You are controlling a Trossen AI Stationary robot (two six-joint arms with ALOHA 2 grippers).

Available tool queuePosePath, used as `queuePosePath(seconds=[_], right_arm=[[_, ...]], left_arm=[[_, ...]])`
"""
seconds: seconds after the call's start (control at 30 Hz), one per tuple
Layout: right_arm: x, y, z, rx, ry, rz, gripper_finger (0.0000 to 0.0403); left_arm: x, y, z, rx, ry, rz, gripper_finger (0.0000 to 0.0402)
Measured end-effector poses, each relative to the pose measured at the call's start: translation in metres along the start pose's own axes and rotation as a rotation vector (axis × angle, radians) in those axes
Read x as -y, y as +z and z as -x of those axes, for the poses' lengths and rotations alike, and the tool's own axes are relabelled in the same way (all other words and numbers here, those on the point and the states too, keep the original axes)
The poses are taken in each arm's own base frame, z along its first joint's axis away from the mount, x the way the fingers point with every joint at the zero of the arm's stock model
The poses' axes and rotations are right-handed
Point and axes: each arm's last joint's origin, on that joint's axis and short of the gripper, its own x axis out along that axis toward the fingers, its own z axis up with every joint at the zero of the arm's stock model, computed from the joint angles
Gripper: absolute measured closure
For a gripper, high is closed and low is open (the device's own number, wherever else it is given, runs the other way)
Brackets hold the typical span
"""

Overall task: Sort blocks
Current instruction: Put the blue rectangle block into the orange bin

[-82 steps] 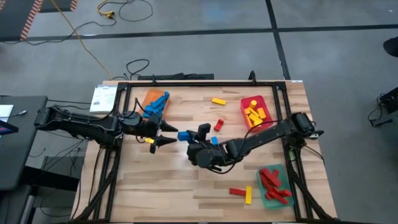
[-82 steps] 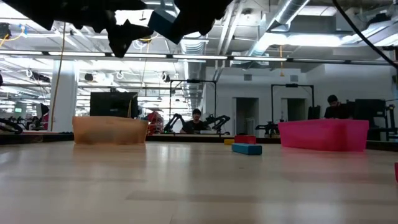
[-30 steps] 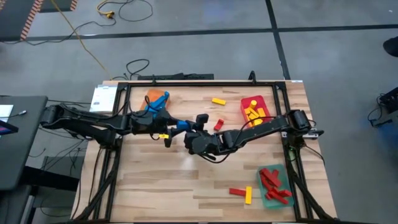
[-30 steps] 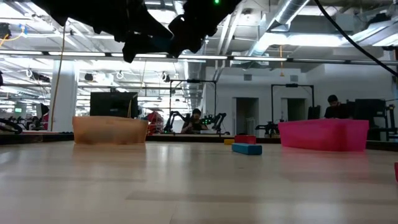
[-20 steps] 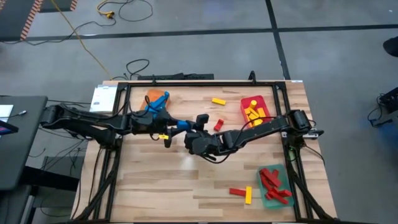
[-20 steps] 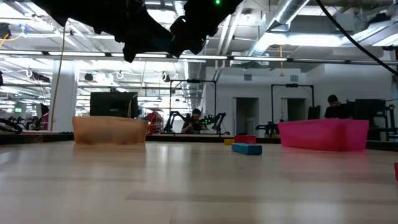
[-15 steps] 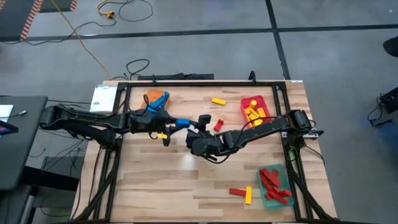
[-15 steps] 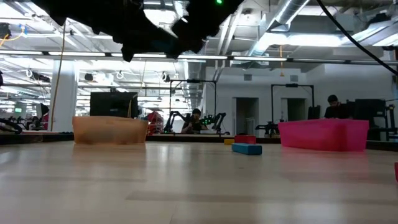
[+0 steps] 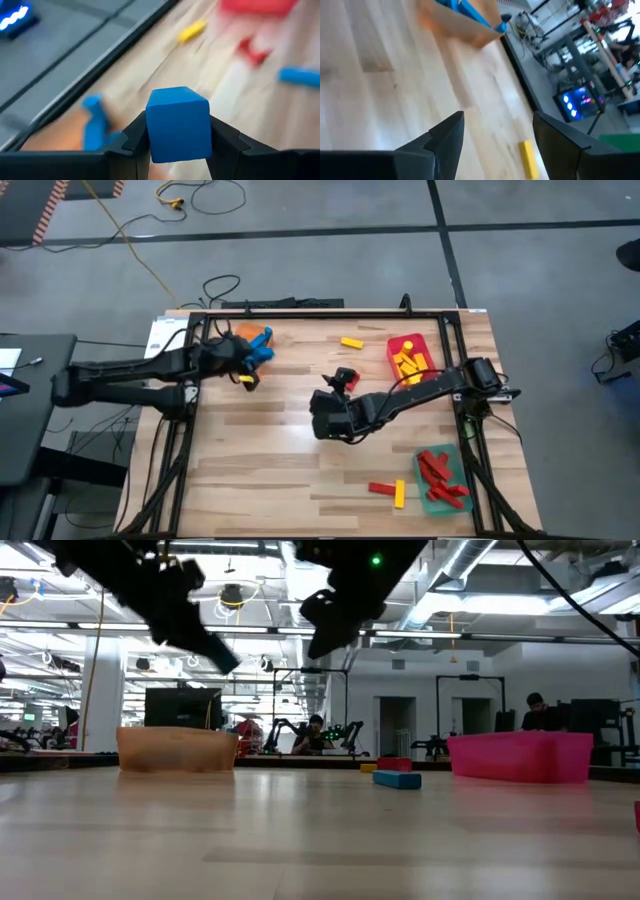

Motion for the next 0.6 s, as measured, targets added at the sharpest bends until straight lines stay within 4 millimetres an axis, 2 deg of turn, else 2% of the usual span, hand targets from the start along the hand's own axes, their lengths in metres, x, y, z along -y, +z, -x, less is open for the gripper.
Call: queuePosePath(seconds=[0.27, 0.43, 0.6], right_arm=[[-0.012, -0.015, 0.021, -0.055, 0.020, -0.054, 0.0155], [-0.014, -0.033, 0.036, -0.140, -0.002, -0.097, 0.0155], [-0.008, -0.053, 0.052, -0.254, -0.069, -0.129, 0.0155]], left_arm=[[-0.036, -0.023, -0.017, -0.278, 0.179, -0.002, 0.0264], [-0.049, -0.034, -0.030, -0.411, 0.222, -0.021, 0.0264], [-0.056, -0.042, -0.043, -0.496, 0.230, -0.037, 0.0264]])
